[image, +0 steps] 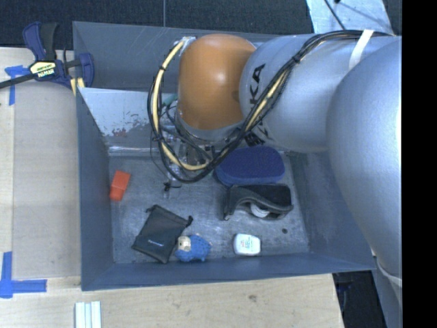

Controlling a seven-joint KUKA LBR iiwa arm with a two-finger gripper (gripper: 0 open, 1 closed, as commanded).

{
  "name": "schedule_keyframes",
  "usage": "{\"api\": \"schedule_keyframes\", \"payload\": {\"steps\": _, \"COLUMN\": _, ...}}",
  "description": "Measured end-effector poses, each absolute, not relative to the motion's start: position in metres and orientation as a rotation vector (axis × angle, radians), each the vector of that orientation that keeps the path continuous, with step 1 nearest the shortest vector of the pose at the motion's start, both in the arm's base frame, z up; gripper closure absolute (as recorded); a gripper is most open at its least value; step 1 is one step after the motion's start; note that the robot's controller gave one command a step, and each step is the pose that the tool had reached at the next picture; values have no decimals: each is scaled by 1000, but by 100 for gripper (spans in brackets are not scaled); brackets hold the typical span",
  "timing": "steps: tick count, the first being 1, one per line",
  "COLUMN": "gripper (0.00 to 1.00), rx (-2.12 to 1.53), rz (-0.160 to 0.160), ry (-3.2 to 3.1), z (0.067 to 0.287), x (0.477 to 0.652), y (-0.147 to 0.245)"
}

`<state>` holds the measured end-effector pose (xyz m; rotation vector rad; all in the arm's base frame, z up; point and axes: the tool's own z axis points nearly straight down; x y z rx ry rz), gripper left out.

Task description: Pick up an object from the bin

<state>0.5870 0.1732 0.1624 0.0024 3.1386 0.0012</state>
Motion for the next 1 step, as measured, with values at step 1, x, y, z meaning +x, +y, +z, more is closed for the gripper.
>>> {"api": "schedule_keyframes", "payload": {"steps": 1, "gripper": 0, "rx": -557, "rz": -1, "ry": 3095, "z": 74, "x": 554, "y": 141}}
